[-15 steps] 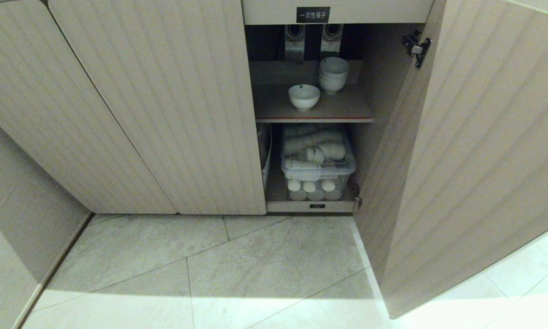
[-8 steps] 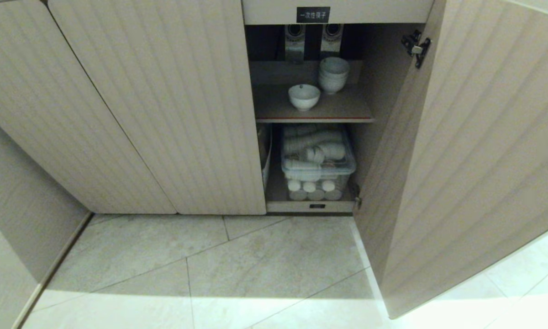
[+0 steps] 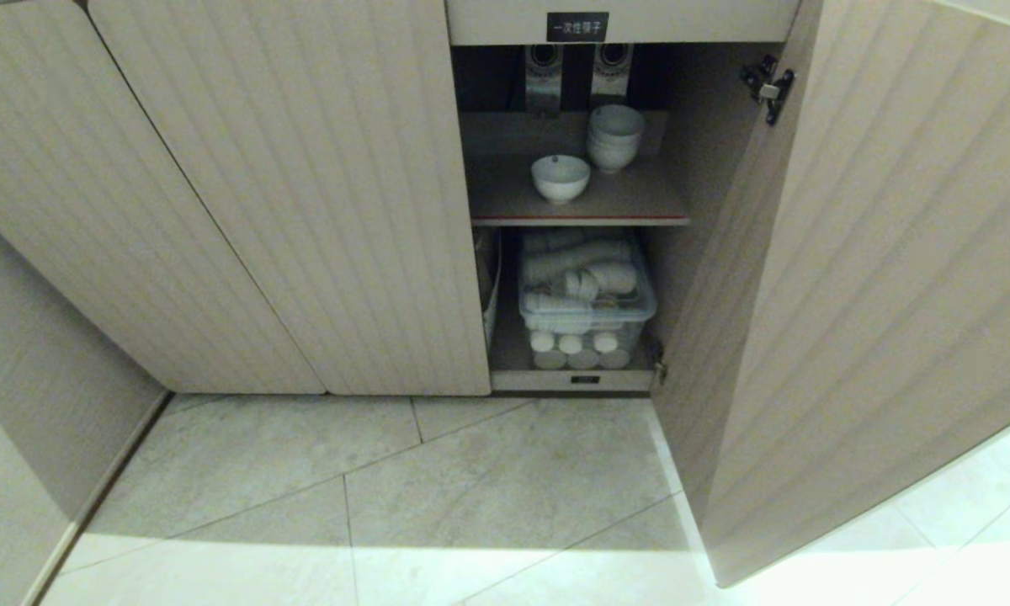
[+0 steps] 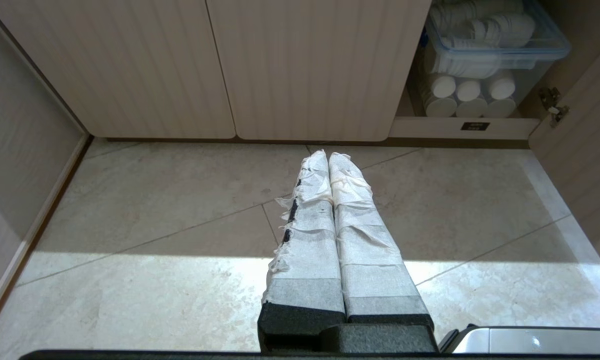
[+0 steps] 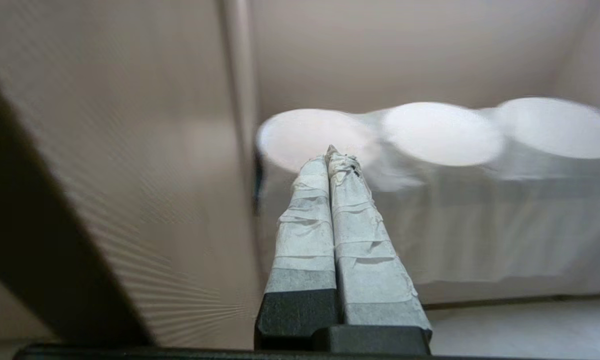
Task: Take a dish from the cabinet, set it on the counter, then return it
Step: Close the cabinet door
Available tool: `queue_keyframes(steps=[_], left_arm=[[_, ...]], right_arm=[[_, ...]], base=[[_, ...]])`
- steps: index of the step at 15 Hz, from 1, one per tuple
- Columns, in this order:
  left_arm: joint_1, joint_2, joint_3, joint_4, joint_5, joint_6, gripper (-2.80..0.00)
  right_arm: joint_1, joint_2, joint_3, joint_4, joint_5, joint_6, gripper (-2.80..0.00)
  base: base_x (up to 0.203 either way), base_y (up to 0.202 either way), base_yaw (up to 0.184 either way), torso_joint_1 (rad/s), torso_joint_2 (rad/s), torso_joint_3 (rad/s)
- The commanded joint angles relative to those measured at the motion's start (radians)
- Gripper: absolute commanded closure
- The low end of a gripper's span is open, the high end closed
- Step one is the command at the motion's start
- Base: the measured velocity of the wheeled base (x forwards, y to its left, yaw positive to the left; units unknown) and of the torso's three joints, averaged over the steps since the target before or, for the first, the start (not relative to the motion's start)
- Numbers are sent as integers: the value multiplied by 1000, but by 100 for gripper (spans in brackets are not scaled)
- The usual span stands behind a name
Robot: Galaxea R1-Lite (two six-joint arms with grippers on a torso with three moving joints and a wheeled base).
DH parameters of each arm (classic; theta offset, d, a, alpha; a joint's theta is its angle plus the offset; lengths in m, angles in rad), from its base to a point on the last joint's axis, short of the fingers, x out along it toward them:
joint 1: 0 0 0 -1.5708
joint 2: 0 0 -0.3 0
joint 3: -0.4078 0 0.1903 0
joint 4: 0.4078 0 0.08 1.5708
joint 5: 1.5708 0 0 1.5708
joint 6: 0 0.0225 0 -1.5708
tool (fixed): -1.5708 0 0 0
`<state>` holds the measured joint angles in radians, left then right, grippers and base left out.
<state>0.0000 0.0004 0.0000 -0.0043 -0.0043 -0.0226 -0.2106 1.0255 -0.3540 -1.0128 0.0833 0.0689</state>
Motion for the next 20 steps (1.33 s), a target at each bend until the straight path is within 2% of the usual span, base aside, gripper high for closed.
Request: queue_keyframes(steps=[1,5,7,11,17,20], left_arm=[[0,0,0,0,0,0,0],[0,0,0,0,0,0,0],[0,0,0,0,0,0,0],[0,0,0,0,-1,0,0],[0,0,0,0,0,0,0],[0,0,0,0,0,0,0]], right_arm=[[1,26,-4,-9,63,39,0],[11,33,-10,-55,191,152,0],[14,58,-10,-77,219,171,0],[93,125,-16,-165,228,214,0],[261,196,-40,-205,227,210,0],[284,255,-39,-256,225,202,0]], base=[[0,0,0,0,0,0],[0,0,0,0,0,0],[0,0,0,0,0,0],[0,0,0,0,0,0],[0,0,0,0,0,0],[0,0,0,0,0,0]])
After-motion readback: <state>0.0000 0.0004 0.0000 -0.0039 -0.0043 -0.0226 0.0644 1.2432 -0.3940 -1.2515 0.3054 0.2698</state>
